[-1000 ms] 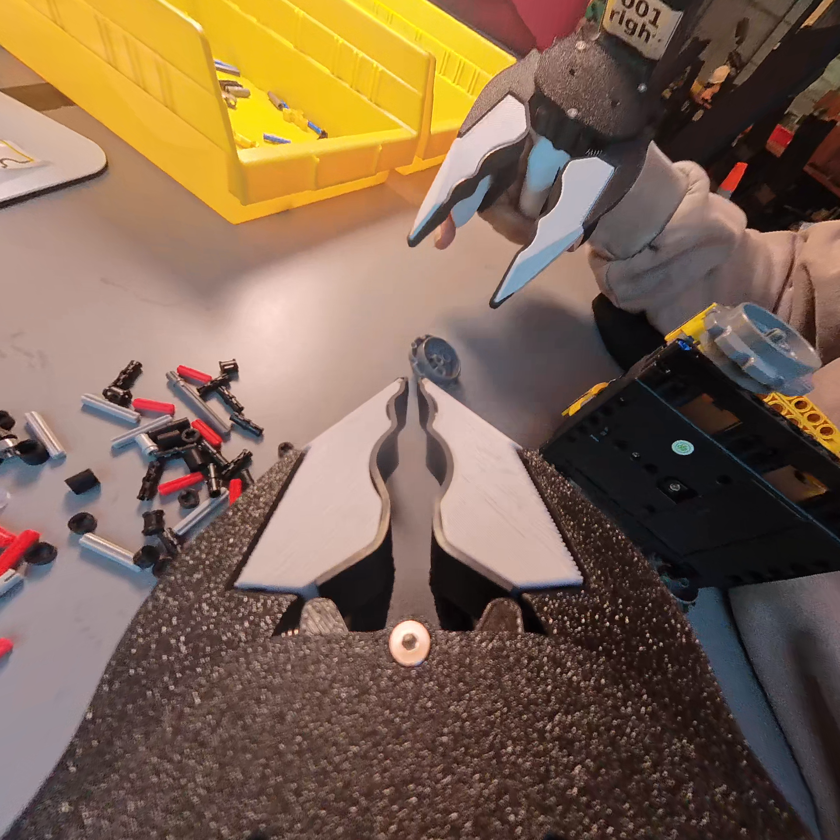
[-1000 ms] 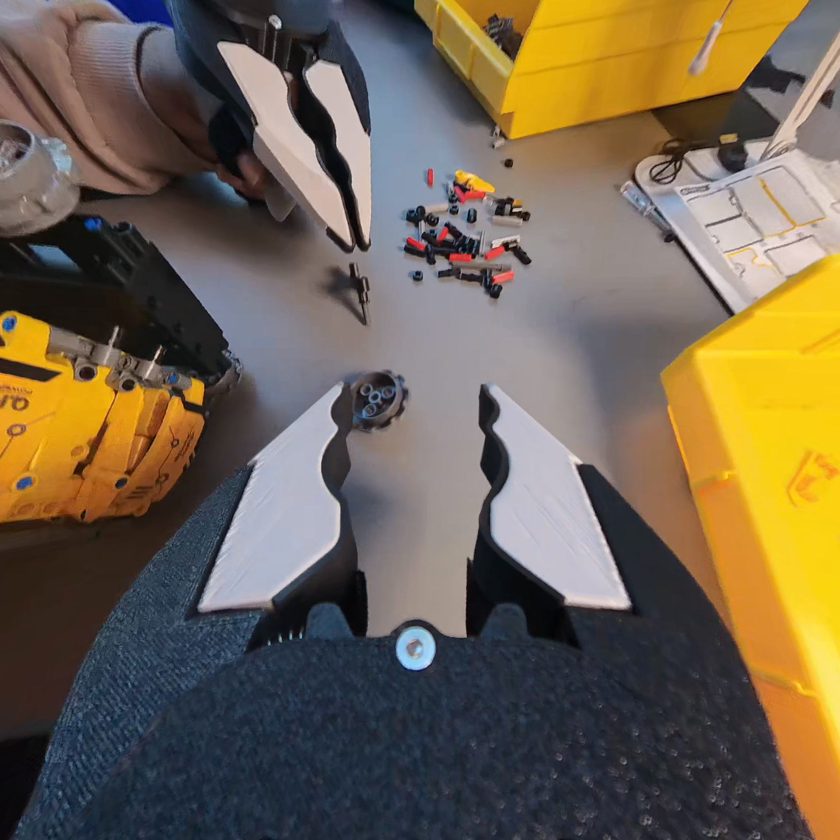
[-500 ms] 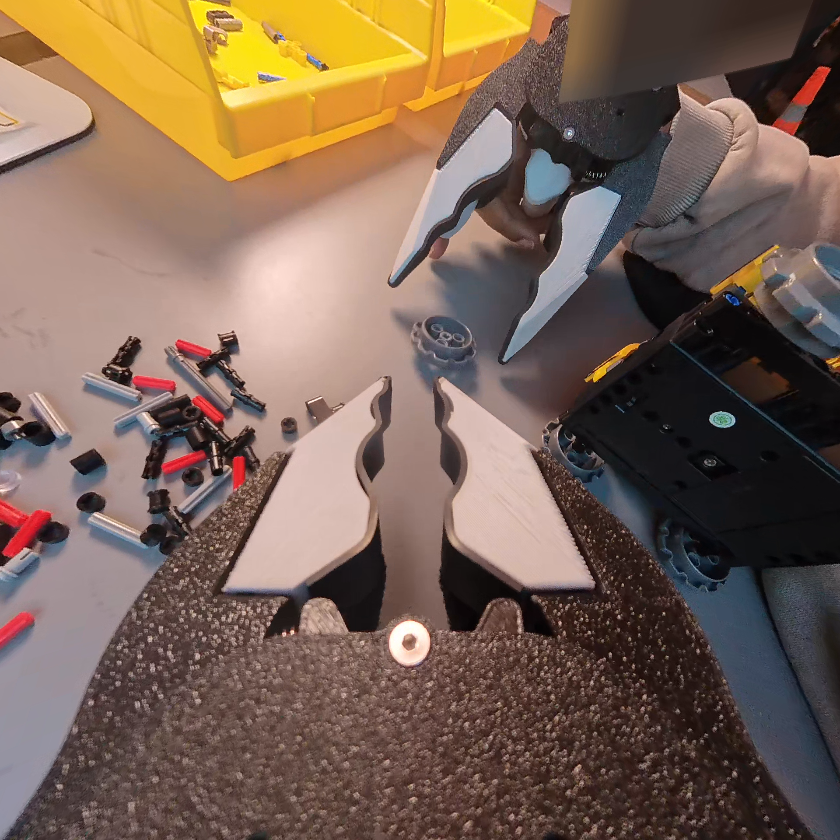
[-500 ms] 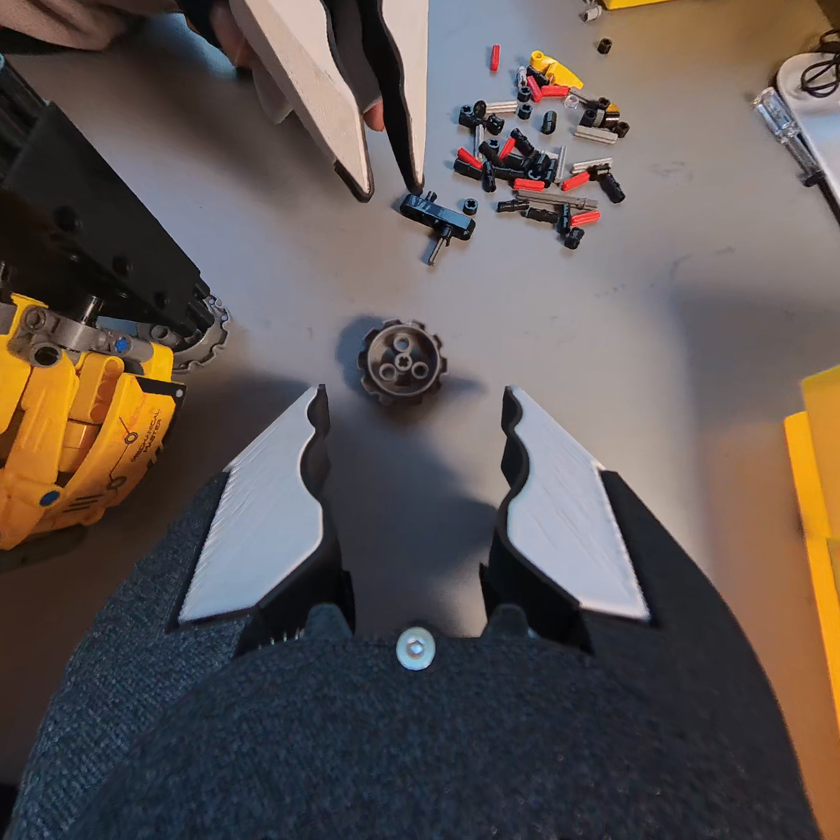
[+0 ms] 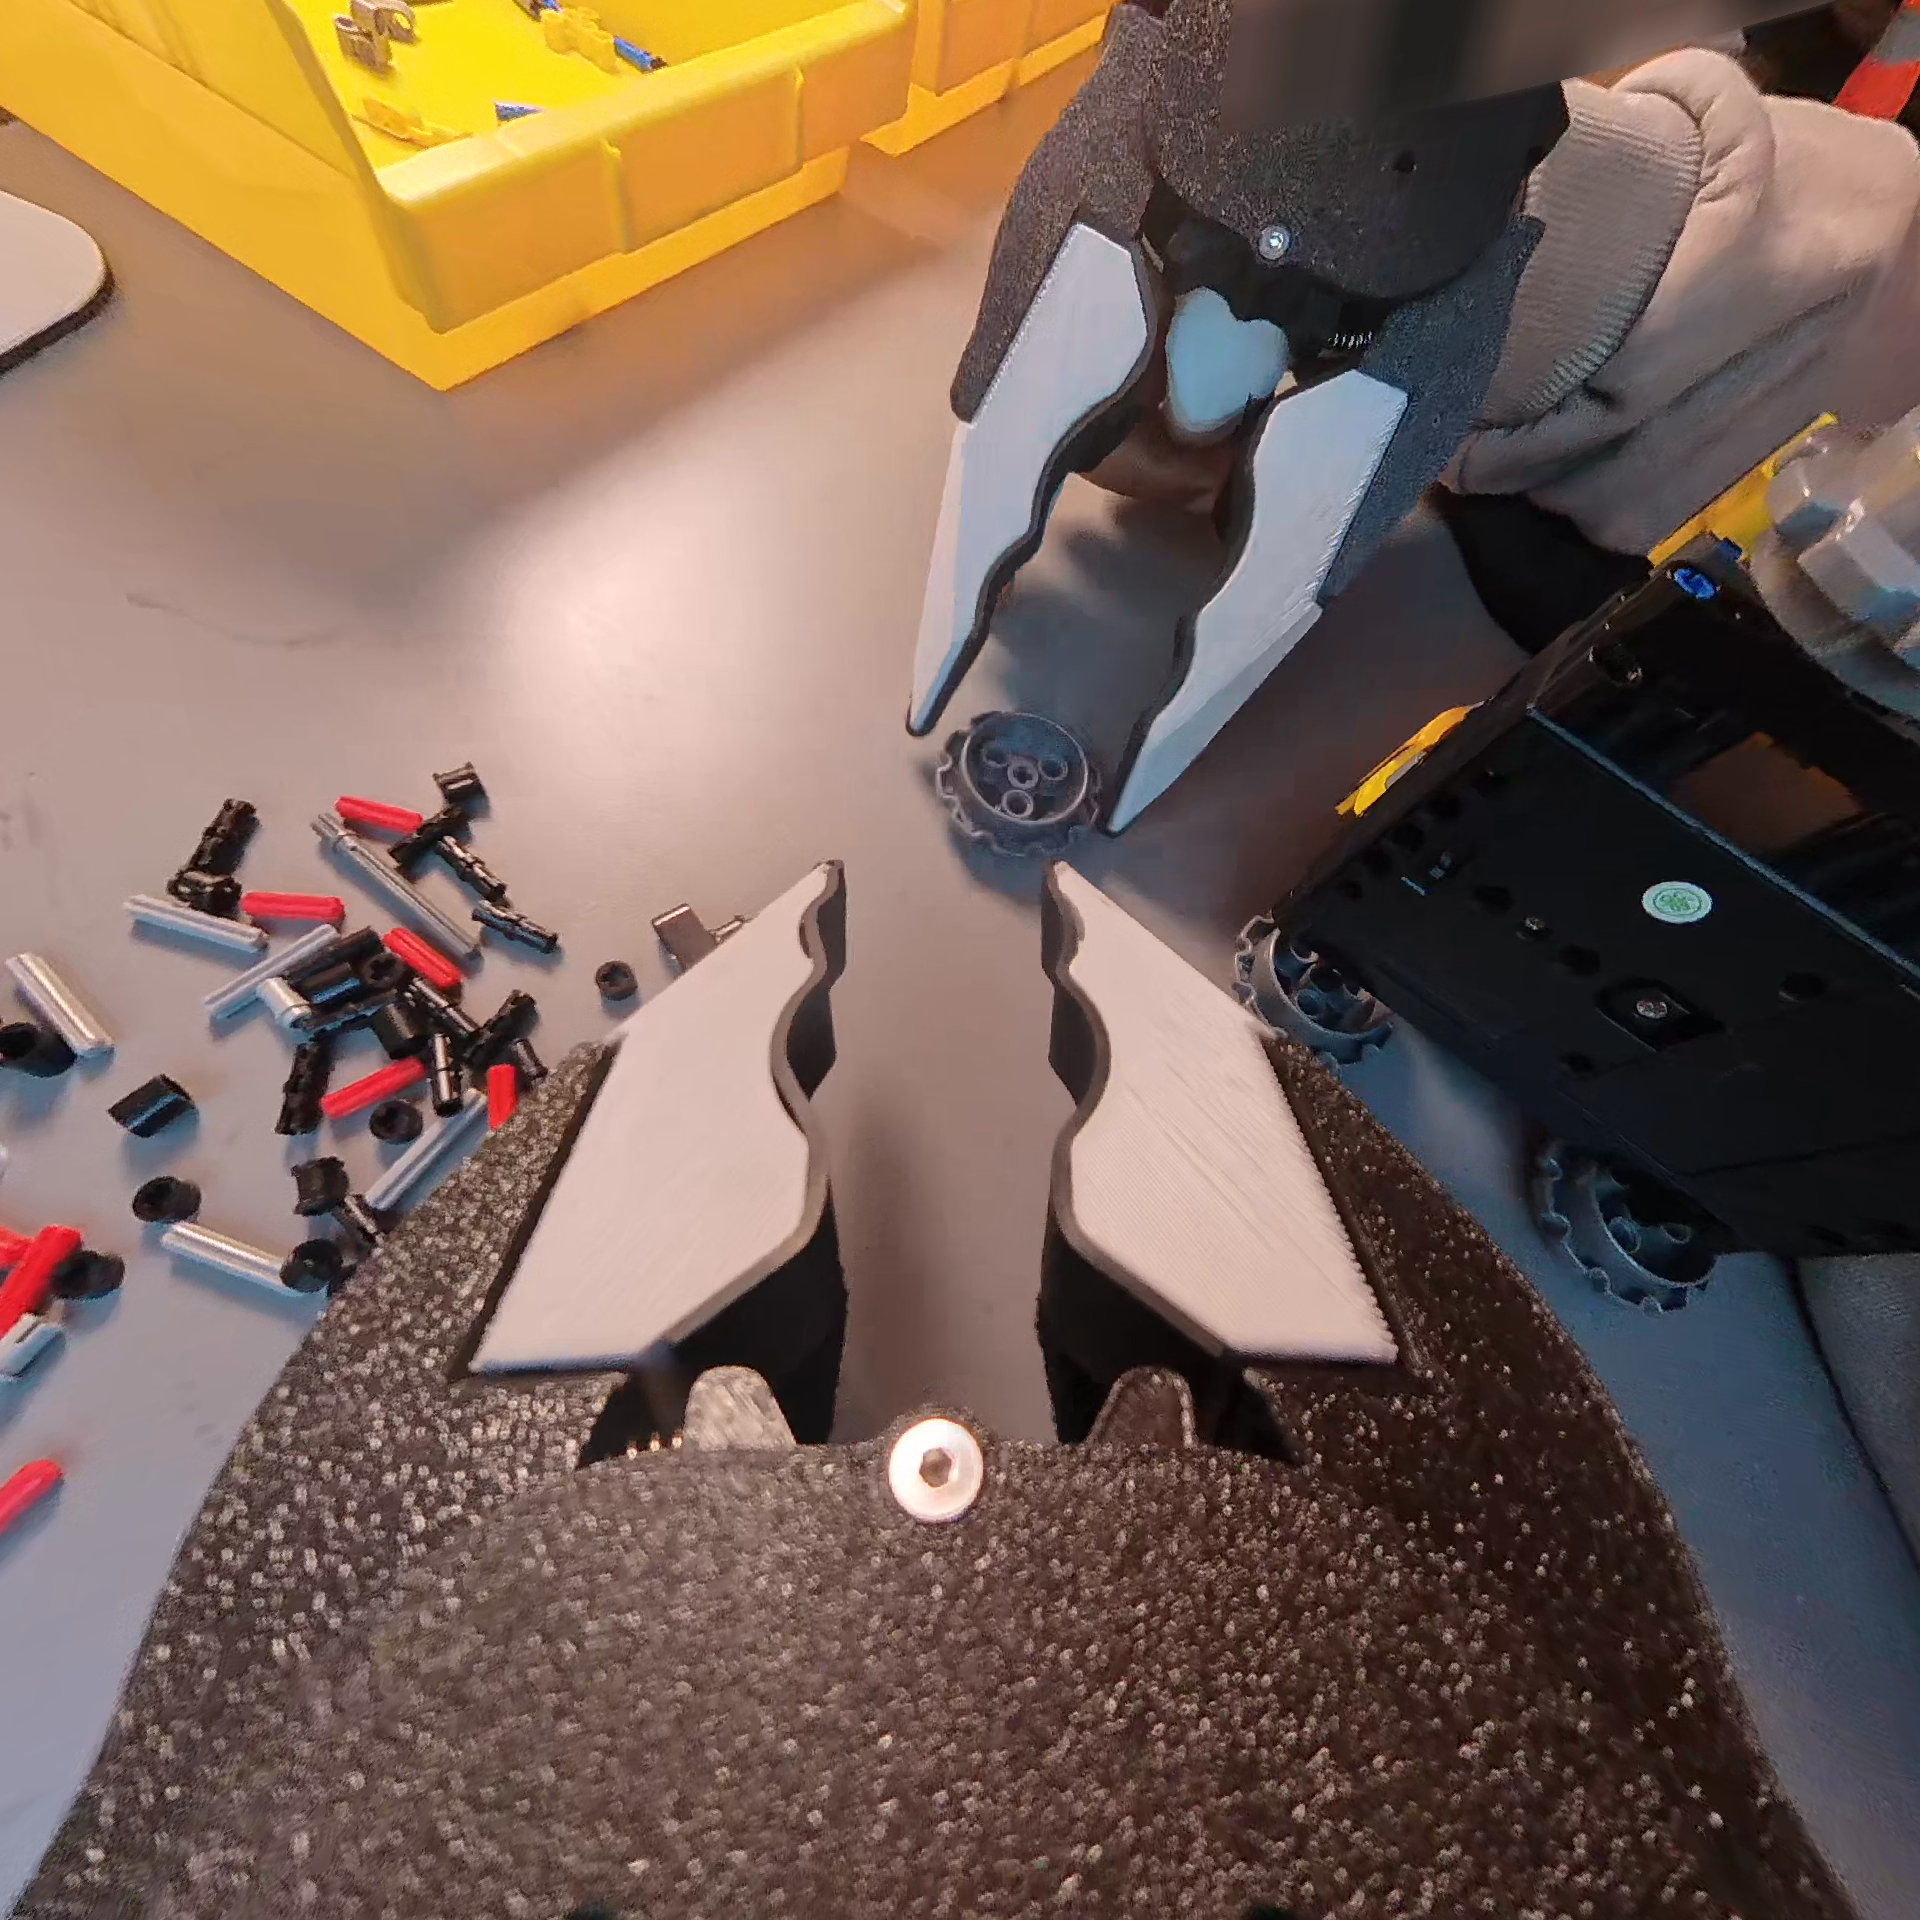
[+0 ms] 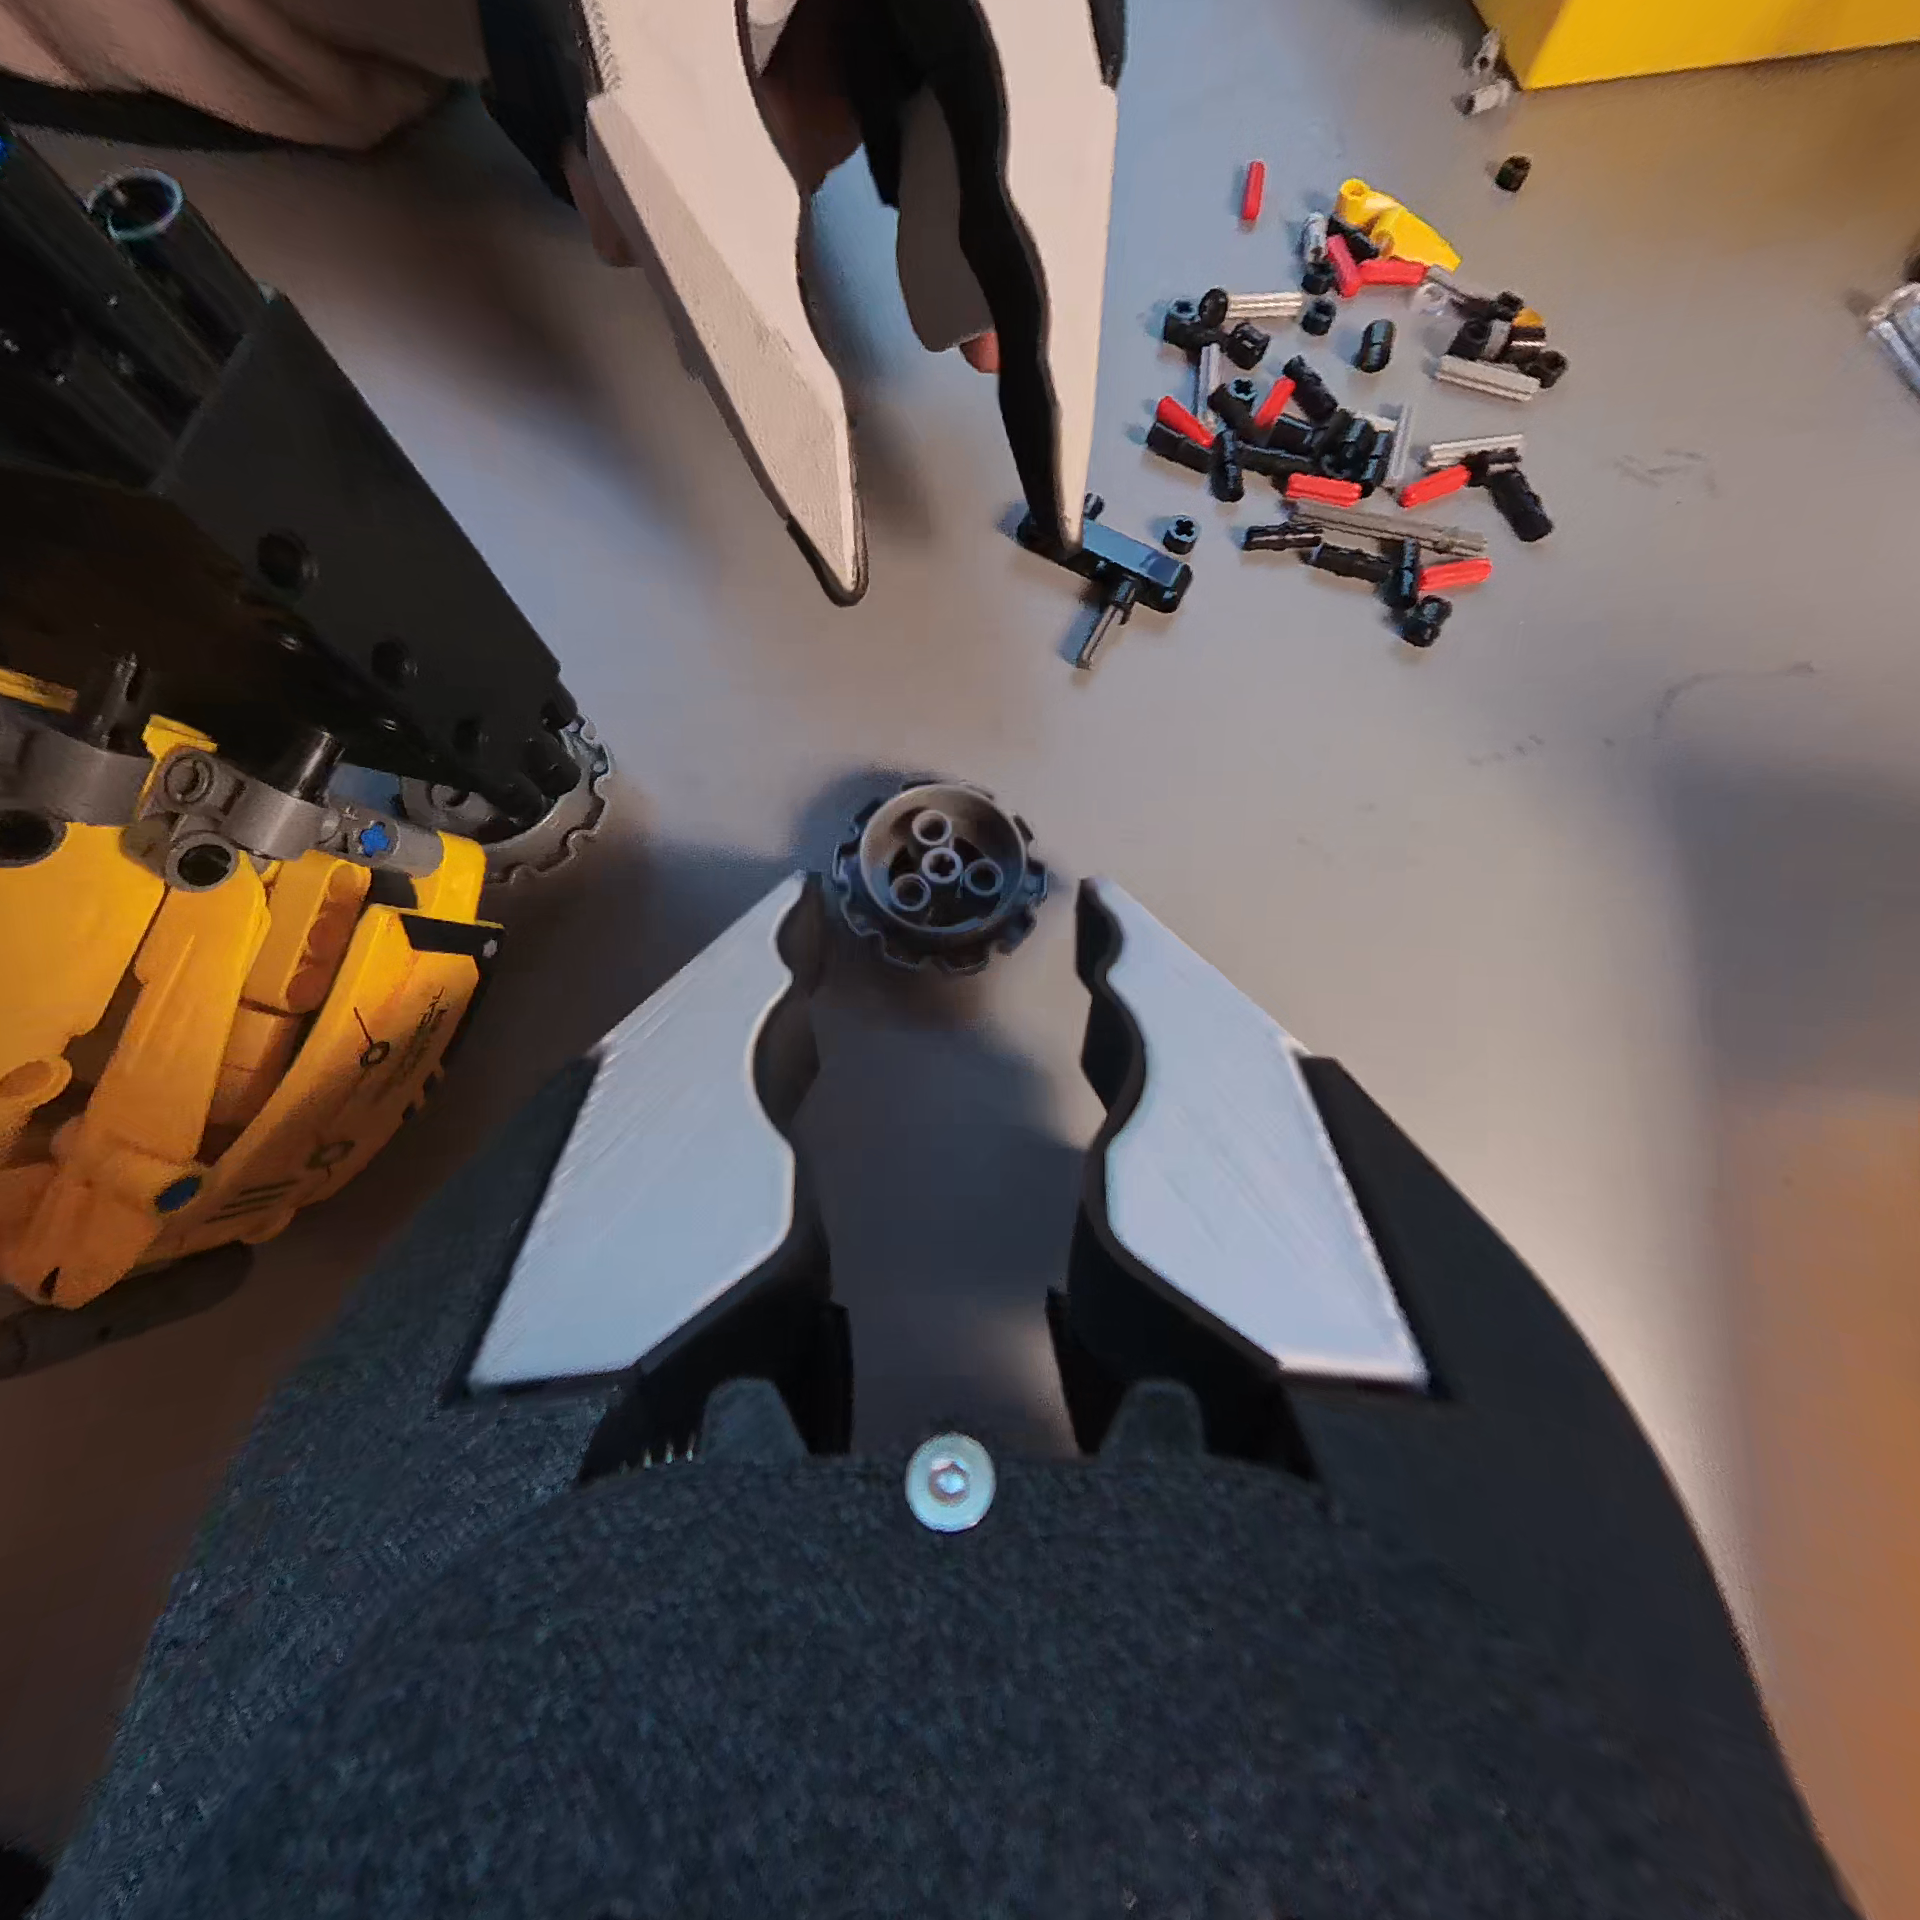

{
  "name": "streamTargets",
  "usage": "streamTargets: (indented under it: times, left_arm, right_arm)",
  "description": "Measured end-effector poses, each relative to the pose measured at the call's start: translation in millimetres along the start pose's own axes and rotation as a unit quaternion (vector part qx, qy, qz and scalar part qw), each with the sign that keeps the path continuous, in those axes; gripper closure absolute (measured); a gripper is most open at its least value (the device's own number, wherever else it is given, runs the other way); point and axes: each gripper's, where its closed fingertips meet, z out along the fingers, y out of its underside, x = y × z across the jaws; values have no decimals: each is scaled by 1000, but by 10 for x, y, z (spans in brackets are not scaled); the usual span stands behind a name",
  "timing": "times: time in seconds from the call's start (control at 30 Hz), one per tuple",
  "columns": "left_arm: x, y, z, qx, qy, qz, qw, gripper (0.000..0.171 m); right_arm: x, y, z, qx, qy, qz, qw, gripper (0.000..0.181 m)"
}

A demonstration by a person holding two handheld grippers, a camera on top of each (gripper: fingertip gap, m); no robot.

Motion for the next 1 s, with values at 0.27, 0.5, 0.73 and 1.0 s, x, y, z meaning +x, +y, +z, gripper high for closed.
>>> streamTargets:
  times: [0.27, 0.5, 0.73, 1.0]
  left_arm:
    - [146, -208, -64, 61, -10, 103, 993, 130]
    - [303, -315, -109, 82, -79, 294, 949, 137]
    - [184, -405, -199, 119, 24, 30, 992, 158]
    - [-15, -428, -281, 179, 178, -338, 907, 158]
  right_arm:
    - [-40, -394, -219, 137, -100, 156, 973, 142]
    - [-256, -573, -217, 175, -209, 232, 934, 142]
    - [-43, -757, -382, 262, -194, 266, 907, 139]
    - [109, -821, -389, 256, 38, 29, 965, 136]
